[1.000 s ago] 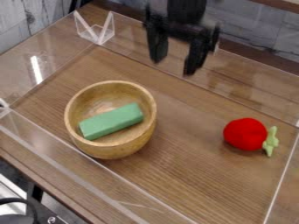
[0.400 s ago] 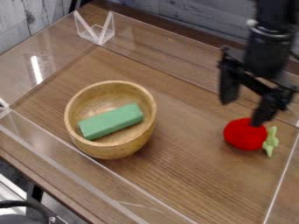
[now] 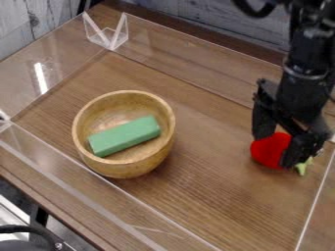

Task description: Move the red fruit to the left side of the table

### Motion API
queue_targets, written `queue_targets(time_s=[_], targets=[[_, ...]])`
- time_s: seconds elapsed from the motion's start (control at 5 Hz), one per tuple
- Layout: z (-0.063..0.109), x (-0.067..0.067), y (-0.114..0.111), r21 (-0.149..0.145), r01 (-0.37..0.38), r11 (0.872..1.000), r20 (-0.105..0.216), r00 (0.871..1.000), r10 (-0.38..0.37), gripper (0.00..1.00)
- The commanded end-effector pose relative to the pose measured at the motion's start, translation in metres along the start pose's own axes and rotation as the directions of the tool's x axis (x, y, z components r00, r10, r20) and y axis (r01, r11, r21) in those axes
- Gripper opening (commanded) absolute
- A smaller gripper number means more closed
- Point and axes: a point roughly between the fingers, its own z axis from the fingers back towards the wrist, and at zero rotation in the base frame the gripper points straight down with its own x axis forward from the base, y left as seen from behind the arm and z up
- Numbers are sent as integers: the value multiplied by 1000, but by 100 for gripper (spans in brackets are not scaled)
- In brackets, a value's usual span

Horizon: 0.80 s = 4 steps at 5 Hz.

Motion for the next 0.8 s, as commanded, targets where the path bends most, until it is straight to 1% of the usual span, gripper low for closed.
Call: queue_targets(time_s=[0.0, 0.2, 0.4, 0.6], targets=[[9, 11, 11, 34, 35, 999, 62, 997, -37, 100], [14, 17, 14, 55, 56, 997, 92, 994, -60, 100], [12, 17, 25, 66, -18, 998, 118, 993, 10, 100], [6, 15, 32, 56, -75, 996, 128, 989, 67, 100]])
